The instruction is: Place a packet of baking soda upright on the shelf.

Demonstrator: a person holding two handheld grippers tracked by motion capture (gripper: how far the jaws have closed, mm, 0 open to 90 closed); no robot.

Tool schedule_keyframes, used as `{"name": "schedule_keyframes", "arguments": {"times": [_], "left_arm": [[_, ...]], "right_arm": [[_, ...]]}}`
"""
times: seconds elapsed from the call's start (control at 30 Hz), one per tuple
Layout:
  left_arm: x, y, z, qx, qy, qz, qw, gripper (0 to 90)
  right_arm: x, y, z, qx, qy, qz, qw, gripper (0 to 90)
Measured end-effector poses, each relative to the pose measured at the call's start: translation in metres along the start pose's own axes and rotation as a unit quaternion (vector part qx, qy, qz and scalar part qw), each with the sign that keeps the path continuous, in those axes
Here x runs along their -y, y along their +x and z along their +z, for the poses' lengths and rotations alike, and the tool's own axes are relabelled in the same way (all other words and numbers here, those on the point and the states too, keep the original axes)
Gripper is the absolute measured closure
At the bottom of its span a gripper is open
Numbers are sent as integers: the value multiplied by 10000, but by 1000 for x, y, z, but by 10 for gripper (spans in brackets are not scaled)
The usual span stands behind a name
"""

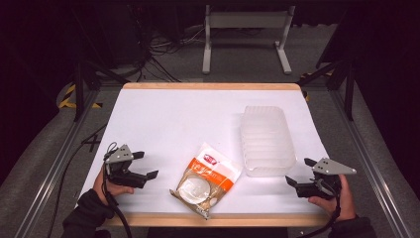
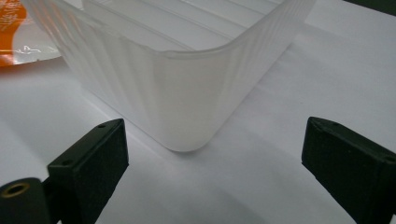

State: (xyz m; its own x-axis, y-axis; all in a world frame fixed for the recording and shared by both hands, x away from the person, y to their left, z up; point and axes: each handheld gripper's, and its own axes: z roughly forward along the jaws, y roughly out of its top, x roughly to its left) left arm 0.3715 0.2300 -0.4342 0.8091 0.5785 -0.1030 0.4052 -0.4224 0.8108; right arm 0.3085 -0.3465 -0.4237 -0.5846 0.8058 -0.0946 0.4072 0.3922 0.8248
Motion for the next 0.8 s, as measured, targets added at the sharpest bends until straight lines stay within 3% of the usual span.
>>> {"name": "schedule_keyframes", "arguments": {"times": [0.1,0.23,0.3,0.4,0.43,0.57,0.8], "left_arm": [[-10,-3,8,230,-4,70,9997,100],[-26,-5,24,710,64,-128,9974,112],[-29,-6,28,745,135,-129,9970,112],[-39,-7,44,1113,310,-318,9928,112],[-43,-7,51,1221,429,-288,9912,118],[-55,-11,74,1459,667,-234,9868,127],[-68,-13,108,1573,1043,-283,9816,128]], "right_arm": [[-4,3,1,-132,91,-35,9999,74],[-11,10,6,-181,254,-218,9993,73],[-12,12,7,-183,290,-264,9991,73],[-13,16,9,-123,403,-393,9983,78],[-13,17,9,-99,420,-417,9982,82],[-11,17,8,-84,470,-406,9980,88],[-11,20,8,-44,455,-465,9979,89]]}}
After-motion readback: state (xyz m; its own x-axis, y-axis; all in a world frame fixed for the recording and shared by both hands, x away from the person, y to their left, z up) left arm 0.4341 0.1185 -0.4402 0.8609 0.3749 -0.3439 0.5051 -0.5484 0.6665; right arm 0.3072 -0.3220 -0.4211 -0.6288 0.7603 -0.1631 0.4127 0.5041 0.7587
